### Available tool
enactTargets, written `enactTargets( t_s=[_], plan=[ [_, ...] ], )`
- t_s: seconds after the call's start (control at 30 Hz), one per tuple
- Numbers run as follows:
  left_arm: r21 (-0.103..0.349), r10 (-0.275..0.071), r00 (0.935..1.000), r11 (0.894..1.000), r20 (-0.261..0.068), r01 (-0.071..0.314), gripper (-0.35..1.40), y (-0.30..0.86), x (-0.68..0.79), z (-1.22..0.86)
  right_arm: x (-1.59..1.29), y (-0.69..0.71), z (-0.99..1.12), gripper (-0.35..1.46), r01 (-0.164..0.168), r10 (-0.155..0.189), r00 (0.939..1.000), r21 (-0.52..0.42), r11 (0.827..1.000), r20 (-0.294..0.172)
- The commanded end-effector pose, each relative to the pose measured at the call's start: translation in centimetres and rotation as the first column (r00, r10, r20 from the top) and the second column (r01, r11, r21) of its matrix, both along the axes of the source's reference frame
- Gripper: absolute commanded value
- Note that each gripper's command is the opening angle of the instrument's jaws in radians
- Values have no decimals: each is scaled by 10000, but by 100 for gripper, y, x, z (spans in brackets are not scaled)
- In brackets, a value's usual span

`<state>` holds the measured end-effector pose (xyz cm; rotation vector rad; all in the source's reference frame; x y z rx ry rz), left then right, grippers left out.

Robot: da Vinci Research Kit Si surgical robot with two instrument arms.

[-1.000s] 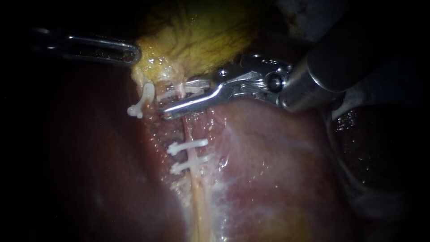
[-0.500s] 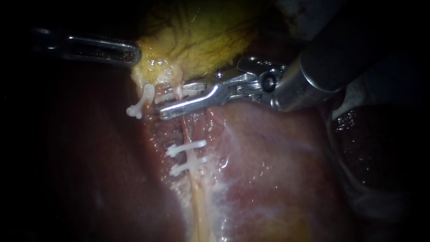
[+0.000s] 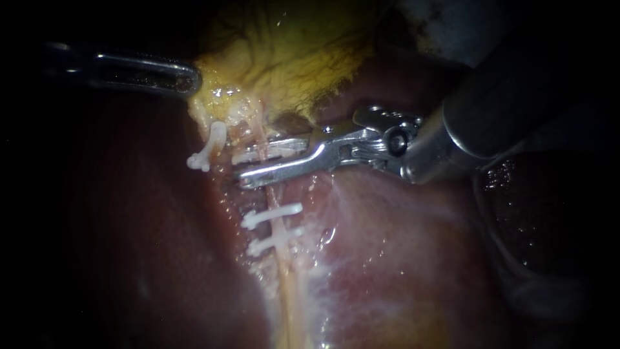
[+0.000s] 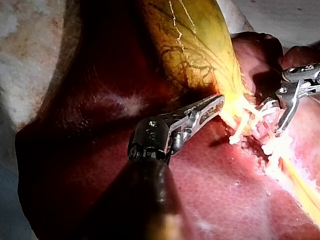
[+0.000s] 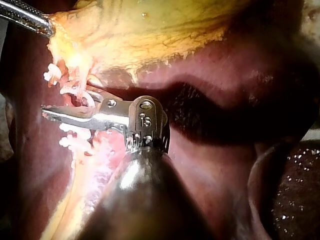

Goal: Clipping third clip right tube

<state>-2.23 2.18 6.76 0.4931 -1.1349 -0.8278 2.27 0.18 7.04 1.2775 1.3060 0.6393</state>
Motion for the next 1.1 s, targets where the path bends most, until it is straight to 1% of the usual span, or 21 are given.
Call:
enactTargets(
  t_s=[0.03,0.27,0.37,0.47,0.5,0.57,0.6,0.67,0.7,0.77,0.83,0.97,1.1],
  plan=[
    [4,-1,10000,10000,3,1,-35,0,0,0,0,0,-2,49,7,-7,10000,-5,10000,-10],
    [4,-2,10000,10000,2,2,-35,0,0,0,10,-2,-5,49,1,-2,10000,-28,10000,-92],
    [4,-2,10000,10000,2,2,-35,0,0,0,13,-1,-6,49,-150,143,9996,-308,9994,-247],
    [-4,-25,10000,10000,-17,25,-35,0,0,0,17,2,-7,49,-386,356,9984,-668,9970,-448],
    [-4,-26,10000,10000,-18,26,-35,0,0,0,19,4,-8,47,-412,368,9978,-814,9958,-550],
    [-4,-27,10000,10000,-18,27,-35,0,0,0,21,7,-9,47,-299,205,9964,-1143,9930,-825],
    [-4,-27,10000,10000,-18,27,-35,0,0,0,21,9,-10,45,-110,-47,9941,-1433,9896,-1087],
    [-3,-27,10000,10000,-18,27,-35,0,0,0,20,13,-12,43,177,-419,9897,-1733,9847,-1371],
    [-3,-27,10000,10000,-18,27,-35,0,0,0,20,15,-13,42,334,-666,9847,-2009,9790,-1611],
    [-3,-27,10000,10000,-18,27,-35,0,0,0,20,19,-14,40,627,-1074,9763,-2298,9712,-1876],
    [-3,-27,10000,10000,-18,27,-35,0,0,0,19,24,-16,36,684,-1155,9772,-2506,9657,-1783],
    [-3,-27,10000,10000,-18,27,-35,0,0,0,20,32,-19,26,650,-1129,9769,-2511,9658,-1815],
    [-3,-27,10000,10000,-18,27,-35,0,0,0,23,38,-20,13,447,-884,9818,-2477,9678,-1682]
  ],
)
